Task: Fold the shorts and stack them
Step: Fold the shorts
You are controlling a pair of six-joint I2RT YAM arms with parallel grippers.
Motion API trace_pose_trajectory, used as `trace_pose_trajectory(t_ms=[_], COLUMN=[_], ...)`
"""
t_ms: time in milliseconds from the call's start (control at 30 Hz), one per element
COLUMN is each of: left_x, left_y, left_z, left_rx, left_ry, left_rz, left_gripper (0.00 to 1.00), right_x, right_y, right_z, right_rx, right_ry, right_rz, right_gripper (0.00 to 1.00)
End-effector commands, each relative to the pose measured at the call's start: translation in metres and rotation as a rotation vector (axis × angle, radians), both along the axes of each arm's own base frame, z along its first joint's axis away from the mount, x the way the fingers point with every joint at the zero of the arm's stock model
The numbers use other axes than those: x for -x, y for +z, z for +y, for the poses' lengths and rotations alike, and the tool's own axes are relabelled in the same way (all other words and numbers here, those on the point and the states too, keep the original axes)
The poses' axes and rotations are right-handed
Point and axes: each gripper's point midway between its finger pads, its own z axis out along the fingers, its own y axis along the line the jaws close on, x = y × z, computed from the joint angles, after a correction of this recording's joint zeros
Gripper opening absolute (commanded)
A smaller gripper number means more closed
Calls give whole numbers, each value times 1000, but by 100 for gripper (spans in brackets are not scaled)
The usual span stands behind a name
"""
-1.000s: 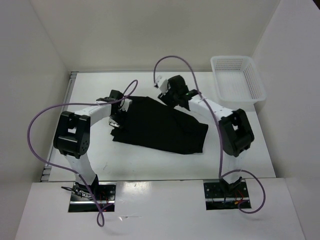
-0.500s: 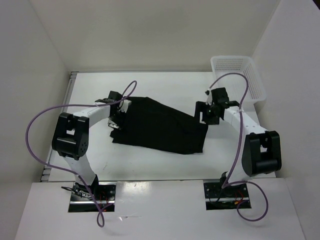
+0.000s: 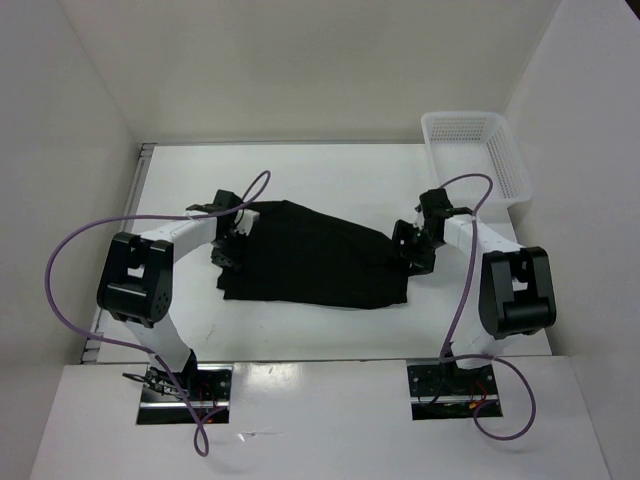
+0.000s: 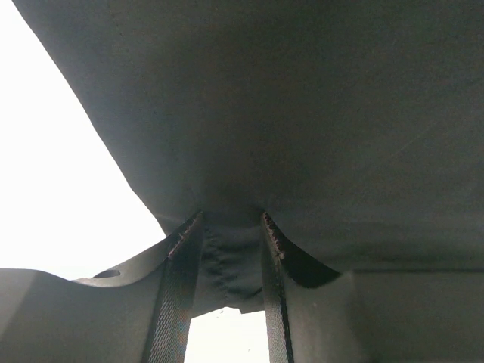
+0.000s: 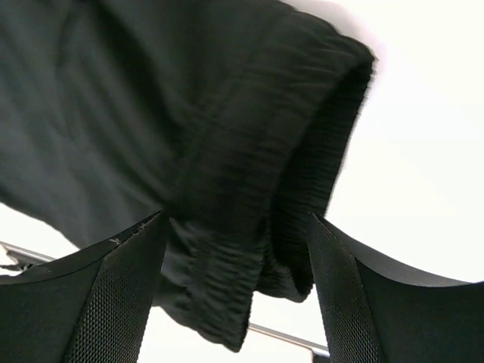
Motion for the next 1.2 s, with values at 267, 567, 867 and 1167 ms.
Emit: trace_pose_trajectory(t_ms=[267, 567, 867, 1167], left_x=[32, 38, 41, 29], left_y=[-5, -3, 0, 9], left_z=[33, 40, 40, 49], left_rx=[-32, 19, 19, -28], left_ry=[87, 135, 135, 144], left_rz=[116, 142, 139, 91], left_gripper=[43, 43, 45, 45], right_x=[12, -5, -17, -74], right_y=[-25, -25, -50, -31], right_z=[-2, 39, 23, 36], right_rx=[35, 162, 189, 189], right_ry=[2, 316, 275, 348], right_rz=[118, -40, 2, -166], right_gripper=[74, 76, 55, 12])
